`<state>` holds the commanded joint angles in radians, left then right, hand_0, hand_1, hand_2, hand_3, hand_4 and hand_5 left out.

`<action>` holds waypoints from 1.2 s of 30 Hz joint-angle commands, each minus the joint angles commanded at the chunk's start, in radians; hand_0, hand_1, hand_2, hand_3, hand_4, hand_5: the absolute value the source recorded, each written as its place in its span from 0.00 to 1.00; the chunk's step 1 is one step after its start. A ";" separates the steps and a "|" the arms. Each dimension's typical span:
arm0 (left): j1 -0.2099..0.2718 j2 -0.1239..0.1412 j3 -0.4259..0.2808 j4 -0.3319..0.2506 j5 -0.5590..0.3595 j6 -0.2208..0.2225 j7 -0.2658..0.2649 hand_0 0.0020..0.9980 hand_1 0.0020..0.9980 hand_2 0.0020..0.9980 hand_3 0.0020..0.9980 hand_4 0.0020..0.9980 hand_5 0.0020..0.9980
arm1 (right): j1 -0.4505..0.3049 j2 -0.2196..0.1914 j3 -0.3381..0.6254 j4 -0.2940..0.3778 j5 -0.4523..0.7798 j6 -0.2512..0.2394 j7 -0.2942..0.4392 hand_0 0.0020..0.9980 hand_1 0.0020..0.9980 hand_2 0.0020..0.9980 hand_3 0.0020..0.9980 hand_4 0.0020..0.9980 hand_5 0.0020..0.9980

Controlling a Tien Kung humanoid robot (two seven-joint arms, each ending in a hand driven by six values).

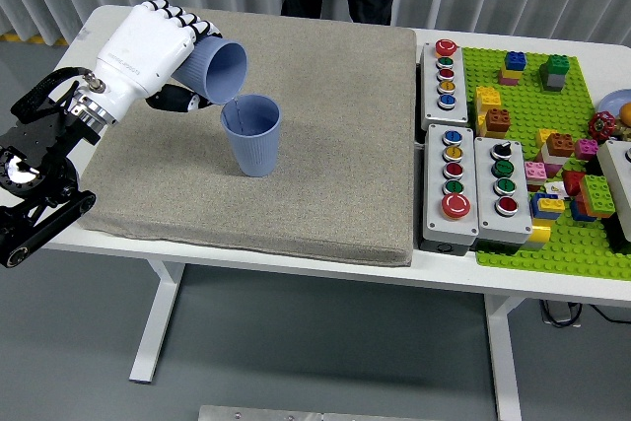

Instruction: Pick cup pour cup place

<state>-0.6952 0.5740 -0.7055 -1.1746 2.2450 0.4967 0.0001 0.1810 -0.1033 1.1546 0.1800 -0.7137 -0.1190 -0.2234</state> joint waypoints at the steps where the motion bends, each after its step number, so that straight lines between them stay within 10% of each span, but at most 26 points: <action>1: -0.001 0.000 0.001 -0.001 0.001 0.000 0.001 0.50 0.48 0.51 0.53 0.84 0.21 | 0.000 0.000 0.000 0.000 0.000 0.000 0.000 0.72 0.69 0.74 0.70 0.33 0.28; 36: 0.011 -0.001 0.002 -0.006 -0.004 0.004 0.016 0.50 0.49 0.51 0.53 0.83 0.21 | -0.013 0.002 0.005 0.000 -0.014 0.002 -0.005 0.72 0.69 0.74 0.70 0.33 0.28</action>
<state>-0.6843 0.5734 -0.7040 -1.1803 2.2410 0.5004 0.0158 0.1683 -0.1013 1.1598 0.1800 -0.7277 -0.1168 -0.2282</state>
